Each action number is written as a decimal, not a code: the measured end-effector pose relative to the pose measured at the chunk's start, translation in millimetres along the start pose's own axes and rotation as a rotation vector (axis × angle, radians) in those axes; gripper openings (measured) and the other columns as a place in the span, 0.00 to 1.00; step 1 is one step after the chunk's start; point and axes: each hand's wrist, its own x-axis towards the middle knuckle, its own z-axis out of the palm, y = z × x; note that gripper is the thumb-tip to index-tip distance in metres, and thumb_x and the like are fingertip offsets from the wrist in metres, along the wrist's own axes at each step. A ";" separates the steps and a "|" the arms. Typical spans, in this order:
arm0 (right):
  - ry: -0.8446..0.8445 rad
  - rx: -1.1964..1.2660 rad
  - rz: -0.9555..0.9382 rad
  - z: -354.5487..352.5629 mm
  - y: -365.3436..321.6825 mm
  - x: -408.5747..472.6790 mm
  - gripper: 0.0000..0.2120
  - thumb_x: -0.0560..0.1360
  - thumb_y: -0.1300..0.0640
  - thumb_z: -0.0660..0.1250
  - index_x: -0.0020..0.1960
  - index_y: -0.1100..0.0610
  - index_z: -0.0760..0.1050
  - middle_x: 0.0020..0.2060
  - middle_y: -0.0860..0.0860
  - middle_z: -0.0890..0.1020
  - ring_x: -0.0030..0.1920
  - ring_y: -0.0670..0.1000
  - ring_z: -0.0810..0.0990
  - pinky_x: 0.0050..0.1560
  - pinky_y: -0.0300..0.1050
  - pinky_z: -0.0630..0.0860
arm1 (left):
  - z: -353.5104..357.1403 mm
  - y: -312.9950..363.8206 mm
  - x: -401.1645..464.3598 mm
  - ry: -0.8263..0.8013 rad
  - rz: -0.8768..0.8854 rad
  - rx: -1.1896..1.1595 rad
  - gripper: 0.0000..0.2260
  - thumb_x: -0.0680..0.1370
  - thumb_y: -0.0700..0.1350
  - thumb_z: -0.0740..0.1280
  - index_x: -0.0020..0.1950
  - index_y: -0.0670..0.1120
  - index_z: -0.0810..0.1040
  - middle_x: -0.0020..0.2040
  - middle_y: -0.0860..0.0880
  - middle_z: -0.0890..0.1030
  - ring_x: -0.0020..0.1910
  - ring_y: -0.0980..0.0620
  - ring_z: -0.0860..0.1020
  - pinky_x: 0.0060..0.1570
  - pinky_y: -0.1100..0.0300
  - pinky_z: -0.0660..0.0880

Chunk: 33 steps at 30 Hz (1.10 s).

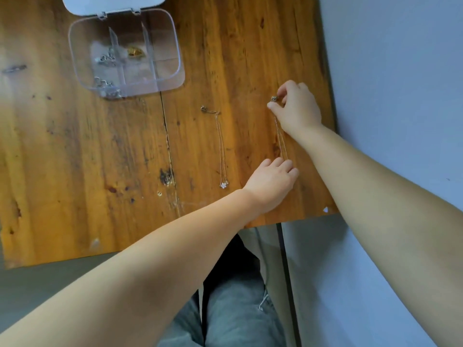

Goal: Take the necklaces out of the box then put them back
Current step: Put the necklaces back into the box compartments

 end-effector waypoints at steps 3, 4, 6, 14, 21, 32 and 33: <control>-0.020 -0.056 -0.050 0.4 -0.5 2.1 0.09 0.79 0.53 0.62 0.55 0.57 0.74 0.55 0.57 0.77 0.51 0.55 0.77 0.46 0.43 0.73 | -2.0 2.3 1.5 0.000 -0.025 -0.010 0.13 0.77 0.39 0.64 0.61 0.41 0.72 0.58 0.42 0.76 0.56 0.44 0.72 0.54 0.51 0.70; -0.029 -0.060 -0.060 0.8 0.1 1.5 0.08 0.79 0.54 0.61 0.54 0.57 0.75 0.54 0.57 0.77 0.50 0.55 0.77 0.46 0.43 0.73 | -3.8 3.6 1.7 -0.007 -0.030 -0.024 0.12 0.77 0.38 0.63 0.60 0.41 0.73 0.58 0.42 0.76 0.56 0.44 0.72 0.54 0.52 0.70; -0.063 -0.023 -0.056 -1.2 -1.9 -2.1 0.08 0.80 0.54 0.60 0.54 0.57 0.74 0.53 0.56 0.77 0.49 0.52 0.76 0.45 0.40 0.73 | -11.3 4.4 -0.4 -0.028 -0.062 -0.136 0.07 0.77 0.38 0.62 0.54 0.42 0.75 0.53 0.43 0.77 0.53 0.44 0.74 0.50 0.54 0.70; -0.386 1.377 0.349 -55.9 -58.8 -2.4 0.03 0.80 0.61 0.58 0.52 0.58 0.70 0.54 0.58 0.80 0.54 0.54 0.83 0.57 0.50 0.79 | -77.1 -46.4 -46.6 0.288 -0.486 -0.780 0.03 0.75 0.41 0.67 0.43 0.47 0.75 0.39 0.53 0.78 0.38 0.58 0.75 0.37 0.69 0.72; -0.477 1.311 0.172 -53.2 -153.4 17.5 0.04 0.79 0.65 0.60 0.50 0.60 0.73 0.46 0.57 0.84 0.48 0.54 0.85 0.48 0.47 0.82 | -132.0 -134.5 -90.6 0.573 -0.678 -0.843 0.04 0.74 0.43 0.69 0.41 0.49 0.75 0.36 0.56 0.78 0.35 0.61 0.74 0.34 0.75 0.70; -0.447 0.944 0.091 10.4 -243.7 47.2 0.04 0.79 0.64 0.60 0.50 0.59 0.73 0.46 0.57 0.83 0.46 0.52 0.85 0.51 0.48 0.82 | -170.8 -225.1 -81.6 0.605 -0.738 -0.275 0.04 0.76 0.44 0.64 0.45 0.46 0.77 0.43 0.50 0.81 0.48 0.47 0.75 0.49 0.53 0.66; -0.443 0.830 0.076 17.9 -244.0 47.2 0.03 0.79 0.64 0.61 0.51 0.59 0.73 0.48 0.57 0.83 0.46 0.51 0.85 0.51 0.47 0.82 | -168.1 -228.8 -79.9 0.563 -0.744 -0.202 0.05 0.77 0.46 0.63 0.46 0.46 0.78 0.46 0.49 0.81 0.51 0.46 0.74 0.49 0.52 0.64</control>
